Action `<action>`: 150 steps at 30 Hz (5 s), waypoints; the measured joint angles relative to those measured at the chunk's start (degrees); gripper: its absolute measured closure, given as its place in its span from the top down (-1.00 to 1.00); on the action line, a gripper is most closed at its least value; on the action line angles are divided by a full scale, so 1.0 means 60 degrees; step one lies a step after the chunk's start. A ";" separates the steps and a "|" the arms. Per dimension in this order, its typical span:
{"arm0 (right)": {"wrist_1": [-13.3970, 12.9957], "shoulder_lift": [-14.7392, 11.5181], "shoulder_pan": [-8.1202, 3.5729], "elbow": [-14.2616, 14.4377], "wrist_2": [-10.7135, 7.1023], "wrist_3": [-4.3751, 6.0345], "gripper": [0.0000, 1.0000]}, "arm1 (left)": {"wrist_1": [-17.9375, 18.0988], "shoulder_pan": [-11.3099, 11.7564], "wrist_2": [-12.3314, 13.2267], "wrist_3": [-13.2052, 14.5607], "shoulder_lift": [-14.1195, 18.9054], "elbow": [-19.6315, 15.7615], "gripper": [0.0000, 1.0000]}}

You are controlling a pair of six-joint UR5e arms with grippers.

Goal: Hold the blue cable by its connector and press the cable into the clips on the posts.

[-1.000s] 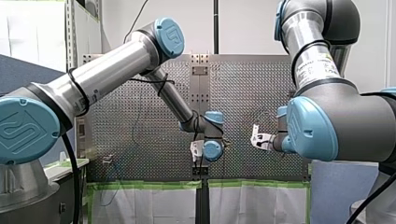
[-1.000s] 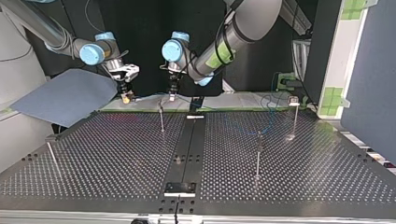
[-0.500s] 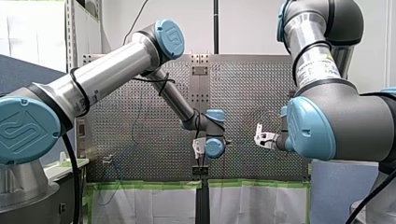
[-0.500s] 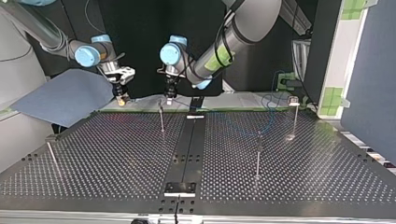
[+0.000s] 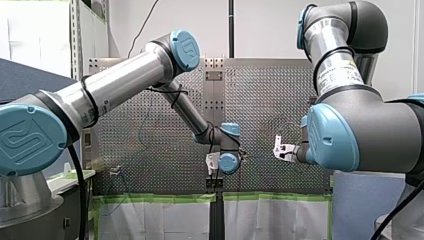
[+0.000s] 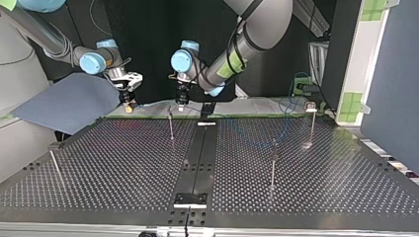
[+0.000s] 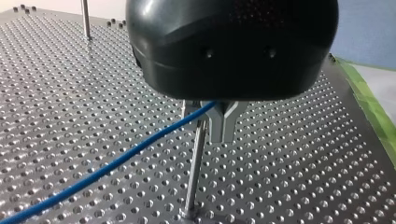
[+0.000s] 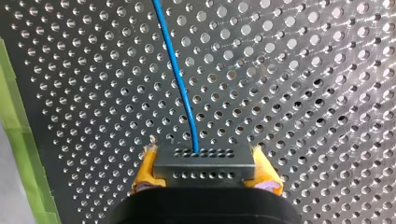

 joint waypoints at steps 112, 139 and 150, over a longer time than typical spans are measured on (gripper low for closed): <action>0.0223 0.0893 -0.0240 -0.2122 0.0889 -0.0030 -1.00 | -0.1779 0.1354 0.1074 0.0271 -0.0262 0.1753 0.85; 0.0473 0.0911 -0.0244 -0.2124 0.0822 0.0023 -1.00 | -0.3975 0.0921 0.1108 0.1241 0.0214 0.1711 1.00; 0.0592 0.0921 -0.0254 -0.2119 0.0822 0.0022 -1.00 | -0.4603 0.0017 0.0414 0.1222 0.0397 0.1671 1.00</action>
